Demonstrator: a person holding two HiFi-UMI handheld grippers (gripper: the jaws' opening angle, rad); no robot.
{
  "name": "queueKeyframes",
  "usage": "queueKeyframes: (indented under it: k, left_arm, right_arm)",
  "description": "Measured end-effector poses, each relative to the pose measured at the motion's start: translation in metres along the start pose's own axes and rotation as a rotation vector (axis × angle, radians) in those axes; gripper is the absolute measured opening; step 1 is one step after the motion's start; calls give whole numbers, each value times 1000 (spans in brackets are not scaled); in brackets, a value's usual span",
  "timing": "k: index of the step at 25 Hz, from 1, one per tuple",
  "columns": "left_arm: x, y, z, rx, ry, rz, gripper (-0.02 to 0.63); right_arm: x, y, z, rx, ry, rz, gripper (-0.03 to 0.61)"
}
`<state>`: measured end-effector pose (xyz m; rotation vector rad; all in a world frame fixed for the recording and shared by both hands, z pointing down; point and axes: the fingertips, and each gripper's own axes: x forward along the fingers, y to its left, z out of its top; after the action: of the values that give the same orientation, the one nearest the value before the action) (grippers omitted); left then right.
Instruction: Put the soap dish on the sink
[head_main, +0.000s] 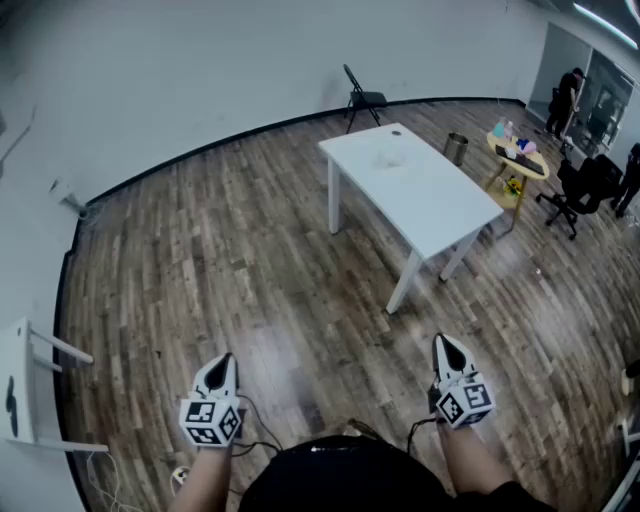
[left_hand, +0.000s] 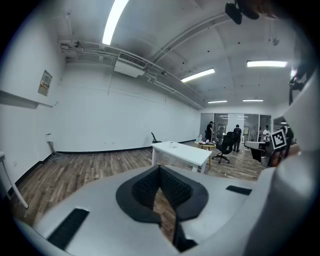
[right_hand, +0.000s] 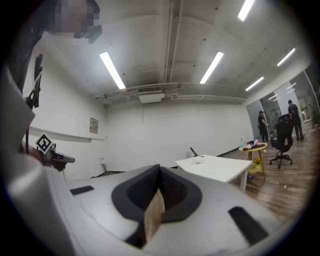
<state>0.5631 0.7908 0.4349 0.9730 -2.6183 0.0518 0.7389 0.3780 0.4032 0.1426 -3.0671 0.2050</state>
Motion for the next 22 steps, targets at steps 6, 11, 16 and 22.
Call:
queueKeyframes:
  k: [6, 11, 16, 22]
  left_arm:
    - [1, -7, -4, -2, 15, -3, -11]
    - [3, -7, -4, -12, 14, 5, -11]
    - [7, -13, -6, -14, 18, -13, -11]
    - [14, -19, -4, -19, 16, -12, -11]
  right_arm:
    - [5, 1, -3, 20, -7, 2, 6]
    - [5, 7, -2, 13, -1, 38, 6]
    - [1, 5, 3, 1, -32, 9, 5]
    - [0, 2, -8, 12, -9, 18, 5]
